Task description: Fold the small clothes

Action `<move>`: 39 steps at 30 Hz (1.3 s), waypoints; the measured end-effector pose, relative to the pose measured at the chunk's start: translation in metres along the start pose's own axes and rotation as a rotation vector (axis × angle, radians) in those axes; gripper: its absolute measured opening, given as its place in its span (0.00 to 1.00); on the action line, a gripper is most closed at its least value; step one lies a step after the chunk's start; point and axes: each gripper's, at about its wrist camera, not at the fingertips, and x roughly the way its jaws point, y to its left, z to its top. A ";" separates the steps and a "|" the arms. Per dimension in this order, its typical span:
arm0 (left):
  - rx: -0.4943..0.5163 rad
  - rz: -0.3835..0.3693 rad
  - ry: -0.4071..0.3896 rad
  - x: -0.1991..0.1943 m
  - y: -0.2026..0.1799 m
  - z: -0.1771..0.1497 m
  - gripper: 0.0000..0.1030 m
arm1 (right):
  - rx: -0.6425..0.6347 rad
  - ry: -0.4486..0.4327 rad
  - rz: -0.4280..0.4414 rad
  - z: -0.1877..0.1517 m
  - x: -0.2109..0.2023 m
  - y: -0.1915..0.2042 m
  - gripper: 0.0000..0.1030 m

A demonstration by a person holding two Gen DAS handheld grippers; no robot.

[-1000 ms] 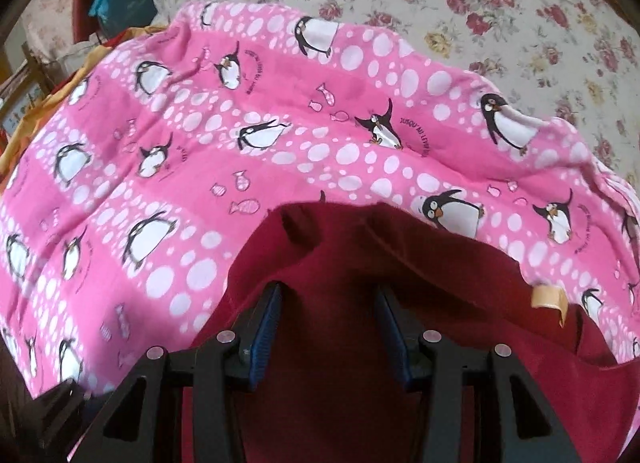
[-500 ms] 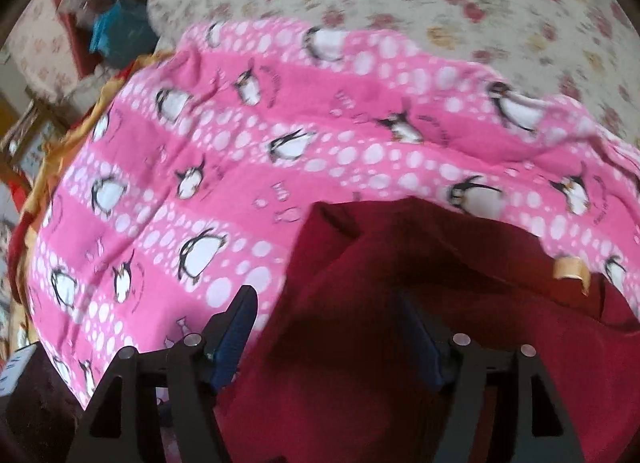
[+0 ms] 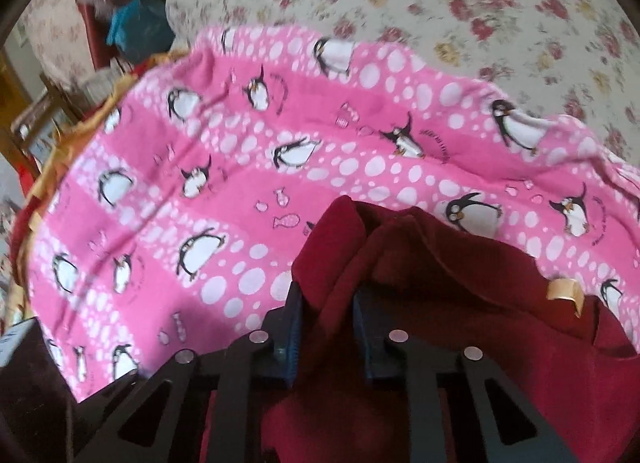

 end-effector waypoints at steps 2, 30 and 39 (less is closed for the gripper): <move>-0.008 -0.004 -0.004 0.001 0.000 0.002 0.79 | 0.009 -0.010 0.008 -0.002 -0.007 -0.003 0.19; 0.083 -0.088 -0.016 -0.005 -0.013 -0.001 0.37 | 0.173 0.020 0.060 -0.001 -0.023 -0.020 0.60; 0.113 -0.117 -0.032 -0.010 -0.018 -0.001 0.37 | 0.102 0.109 0.000 0.006 0.007 -0.001 0.66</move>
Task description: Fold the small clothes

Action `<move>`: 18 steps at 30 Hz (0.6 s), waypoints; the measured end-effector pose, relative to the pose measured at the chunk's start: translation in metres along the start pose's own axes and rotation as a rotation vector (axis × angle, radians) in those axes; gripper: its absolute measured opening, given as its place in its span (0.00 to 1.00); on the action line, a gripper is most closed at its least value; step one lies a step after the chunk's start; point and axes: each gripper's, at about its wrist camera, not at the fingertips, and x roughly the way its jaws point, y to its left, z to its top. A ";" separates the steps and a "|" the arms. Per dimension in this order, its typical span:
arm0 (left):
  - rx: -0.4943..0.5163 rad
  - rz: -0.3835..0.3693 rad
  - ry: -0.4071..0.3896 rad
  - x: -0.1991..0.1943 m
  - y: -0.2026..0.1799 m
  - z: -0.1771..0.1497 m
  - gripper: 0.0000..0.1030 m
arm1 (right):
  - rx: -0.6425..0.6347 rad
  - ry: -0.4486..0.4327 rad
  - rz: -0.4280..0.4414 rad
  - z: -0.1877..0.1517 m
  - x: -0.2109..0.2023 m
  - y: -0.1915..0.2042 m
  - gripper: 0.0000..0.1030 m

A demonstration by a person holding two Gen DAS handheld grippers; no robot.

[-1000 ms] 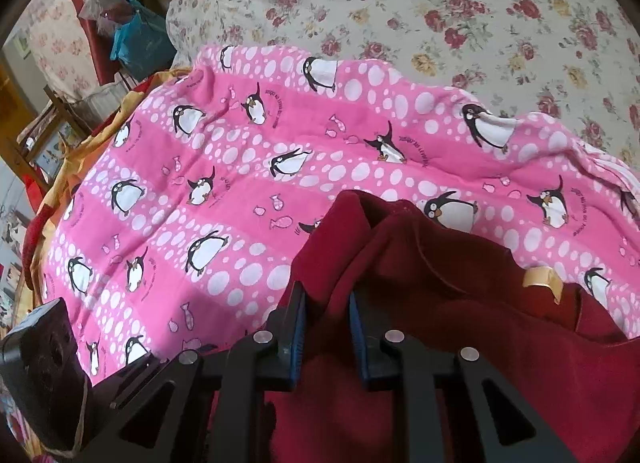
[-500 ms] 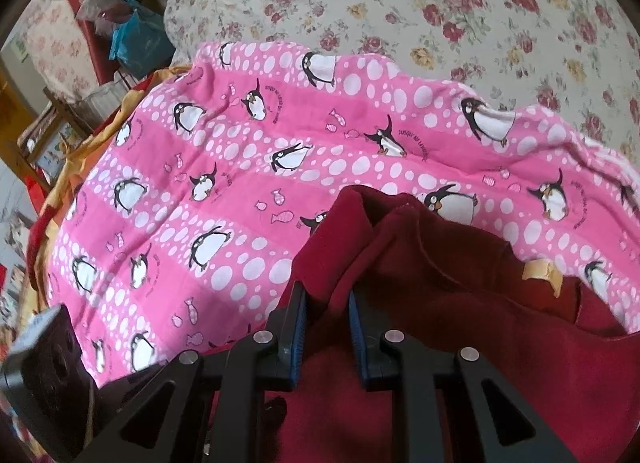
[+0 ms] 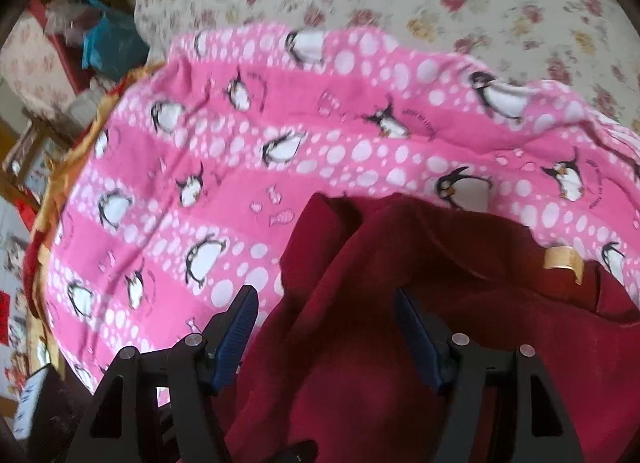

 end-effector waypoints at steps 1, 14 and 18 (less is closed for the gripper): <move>0.012 -0.001 -0.001 -0.001 -0.002 0.000 0.33 | -0.012 0.018 -0.003 0.000 0.005 0.002 0.66; 0.027 0.011 0.018 0.000 0.001 0.001 0.32 | -0.128 0.026 -0.014 -0.010 0.012 -0.002 0.38; 0.018 0.018 0.029 0.001 0.005 0.002 0.33 | -0.137 0.002 -0.012 -0.012 0.005 0.000 0.35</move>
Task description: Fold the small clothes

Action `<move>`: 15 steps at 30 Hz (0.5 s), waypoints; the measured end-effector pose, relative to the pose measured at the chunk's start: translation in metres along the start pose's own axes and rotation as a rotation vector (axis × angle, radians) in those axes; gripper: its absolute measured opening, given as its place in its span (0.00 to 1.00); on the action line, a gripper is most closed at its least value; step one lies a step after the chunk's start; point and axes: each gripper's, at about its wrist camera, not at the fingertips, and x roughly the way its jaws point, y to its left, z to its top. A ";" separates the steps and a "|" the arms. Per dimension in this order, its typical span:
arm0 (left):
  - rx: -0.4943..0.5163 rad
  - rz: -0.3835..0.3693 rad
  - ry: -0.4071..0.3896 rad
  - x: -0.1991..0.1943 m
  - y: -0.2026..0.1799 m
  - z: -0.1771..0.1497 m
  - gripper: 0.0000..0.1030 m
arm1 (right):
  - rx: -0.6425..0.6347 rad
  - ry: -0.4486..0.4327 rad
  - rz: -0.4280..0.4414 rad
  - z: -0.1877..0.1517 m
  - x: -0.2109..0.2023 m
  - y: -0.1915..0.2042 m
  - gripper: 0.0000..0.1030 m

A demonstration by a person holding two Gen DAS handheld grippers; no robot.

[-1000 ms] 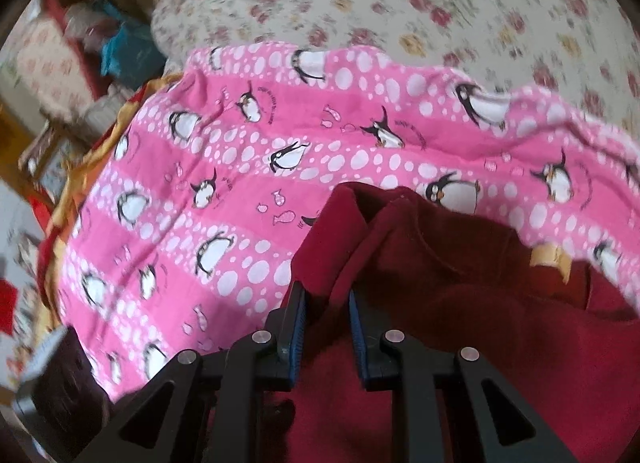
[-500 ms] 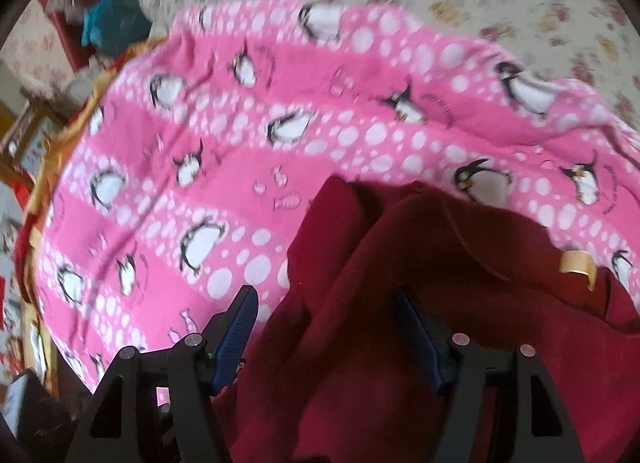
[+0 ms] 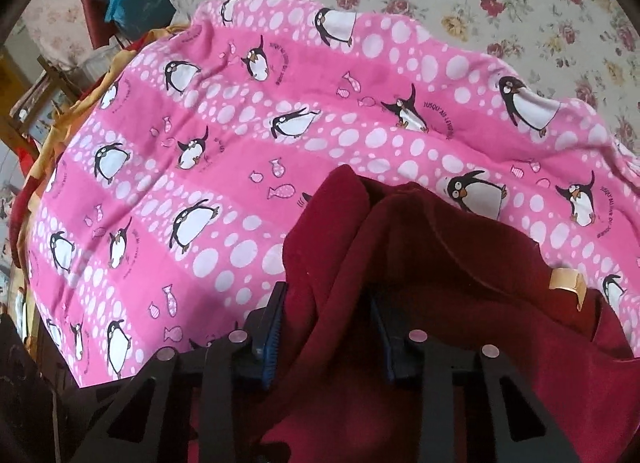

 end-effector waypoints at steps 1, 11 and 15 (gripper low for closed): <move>-0.002 0.006 0.002 0.001 0.001 0.000 0.41 | 0.000 -0.004 0.001 0.000 0.000 0.000 0.35; -0.041 0.005 0.039 0.007 0.013 -0.005 0.66 | 0.043 -0.018 0.035 -0.003 -0.006 -0.011 0.35; -0.029 -0.063 0.070 0.008 0.006 -0.009 0.24 | 0.050 -0.035 0.061 -0.004 -0.014 -0.014 0.27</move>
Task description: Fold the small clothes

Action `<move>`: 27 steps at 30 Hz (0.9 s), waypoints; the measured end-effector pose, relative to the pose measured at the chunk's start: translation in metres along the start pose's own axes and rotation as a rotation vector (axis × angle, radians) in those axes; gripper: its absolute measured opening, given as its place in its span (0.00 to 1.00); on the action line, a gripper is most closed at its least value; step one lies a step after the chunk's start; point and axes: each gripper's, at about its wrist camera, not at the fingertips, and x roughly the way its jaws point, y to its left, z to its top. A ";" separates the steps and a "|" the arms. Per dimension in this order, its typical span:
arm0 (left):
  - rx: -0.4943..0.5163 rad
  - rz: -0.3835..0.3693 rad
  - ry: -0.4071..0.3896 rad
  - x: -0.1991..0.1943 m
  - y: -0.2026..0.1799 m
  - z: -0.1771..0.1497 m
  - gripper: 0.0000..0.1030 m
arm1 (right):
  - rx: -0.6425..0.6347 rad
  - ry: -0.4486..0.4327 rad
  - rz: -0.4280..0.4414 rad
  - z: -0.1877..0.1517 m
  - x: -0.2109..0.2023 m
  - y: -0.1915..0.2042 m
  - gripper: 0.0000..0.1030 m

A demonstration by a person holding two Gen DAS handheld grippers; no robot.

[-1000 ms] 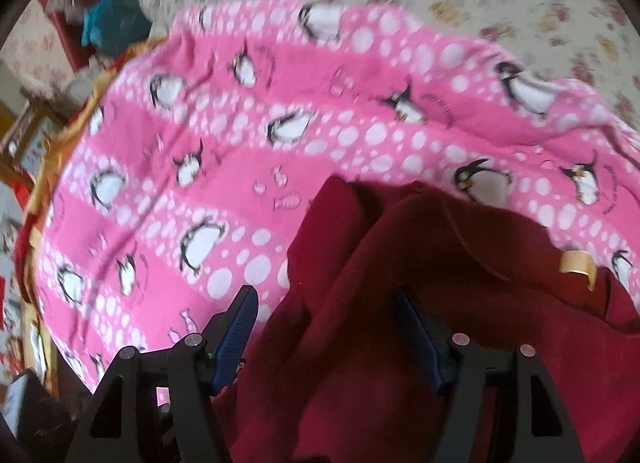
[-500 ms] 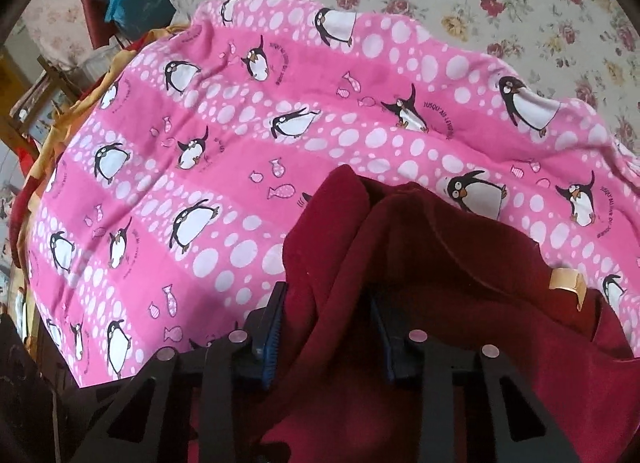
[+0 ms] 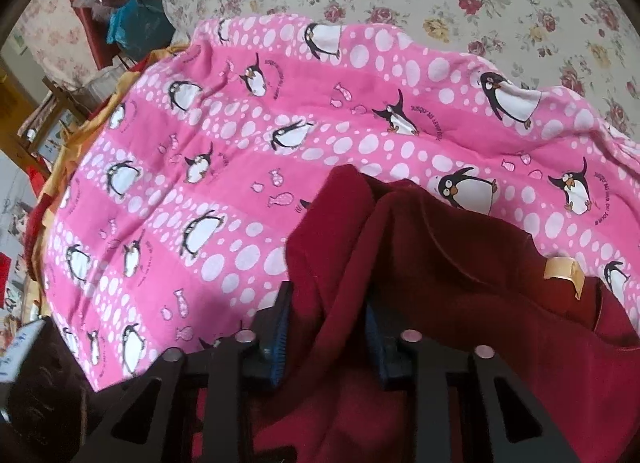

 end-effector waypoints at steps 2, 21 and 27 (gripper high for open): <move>0.009 0.021 -0.015 -0.005 -0.007 0.000 0.18 | -0.004 -0.008 -0.001 -0.001 -0.005 0.000 0.26; 0.271 -0.056 0.035 -0.003 -0.188 0.010 0.14 | 0.107 -0.242 -0.029 -0.047 -0.178 -0.097 0.24; 0.349 -0.064 0.105 0.041 -0.237 -0.010 0.14 | 0.231 -0.260 -0.053 -0.095 -0.202 -0.164 0.23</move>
